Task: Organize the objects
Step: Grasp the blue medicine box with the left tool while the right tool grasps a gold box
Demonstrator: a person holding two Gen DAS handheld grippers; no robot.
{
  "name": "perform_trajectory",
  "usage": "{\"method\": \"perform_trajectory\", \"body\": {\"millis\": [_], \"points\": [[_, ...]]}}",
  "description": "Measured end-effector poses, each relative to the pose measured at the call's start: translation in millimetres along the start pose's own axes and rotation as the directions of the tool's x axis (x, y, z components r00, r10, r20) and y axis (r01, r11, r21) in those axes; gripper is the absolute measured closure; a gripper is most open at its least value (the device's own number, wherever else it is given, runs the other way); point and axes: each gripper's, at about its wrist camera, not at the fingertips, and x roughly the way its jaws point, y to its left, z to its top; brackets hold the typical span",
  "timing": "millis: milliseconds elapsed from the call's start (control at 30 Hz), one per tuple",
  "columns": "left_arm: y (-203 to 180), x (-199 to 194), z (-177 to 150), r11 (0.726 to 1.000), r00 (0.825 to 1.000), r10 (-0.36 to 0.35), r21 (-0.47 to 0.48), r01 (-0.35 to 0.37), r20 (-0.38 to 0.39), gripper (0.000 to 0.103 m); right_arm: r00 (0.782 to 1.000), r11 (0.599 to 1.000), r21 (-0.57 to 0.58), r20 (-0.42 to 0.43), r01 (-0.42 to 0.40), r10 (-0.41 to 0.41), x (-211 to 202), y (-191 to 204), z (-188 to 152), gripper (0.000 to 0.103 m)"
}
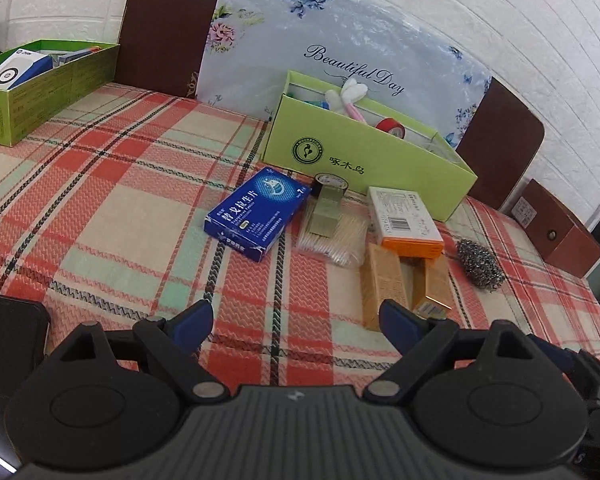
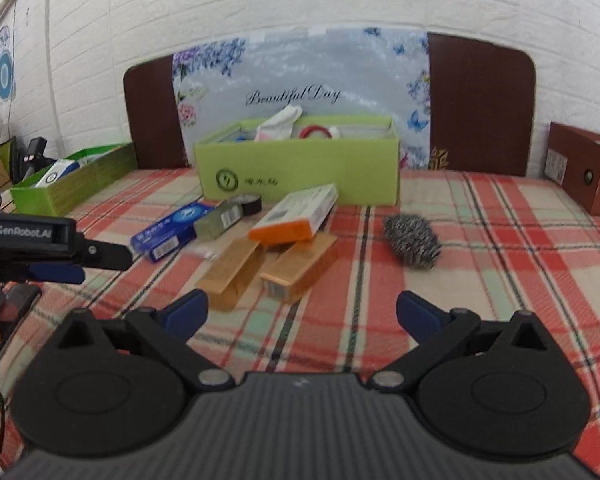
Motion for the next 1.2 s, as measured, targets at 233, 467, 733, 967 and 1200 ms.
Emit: {"method": "perform_trajectory", "body": {"millis": [233,467,733,967,1200], "points": [[17.4,3.5,21.6,1.0,0.999,0.016,0.006,-0.016,0.044,0.01,0.991,0.992,-0.065,-0.077,-0.112,0.107,49.6,51.9,12.5,0.021],[23.5,59.6,49.8,0.997,0.999,0.039,0.068,-0.041,0.036,0.01,0.983,0.996,-0.058,-0.169,-0.075,0.064,92.9,59.2,12.7,0.069],[37.4,106.3,64.9,0.999,1.0,-0.008,0.036,0.009,-0.029,0.02,0.98,0.994,-0.071,-0.186,-0.082,0.068,50.1,41.8,0.2,0.072],[42.0,72.8,37.6,0.993,0.992,-0.115,0.0,0.115,-0.053,0.066,0.985,0.992,-0.089,-0.159,-0.088,0.073,33.0,43.3,4.5,0.072],[26.9,38.3,6.0,0.994,0.996,-0.084,-0.066,0.084,-0.009,0.037,0.98,0.989,-0.086,-0.175,-0.116,0.1,14.8,39.7,-8.0,0.076]]}}
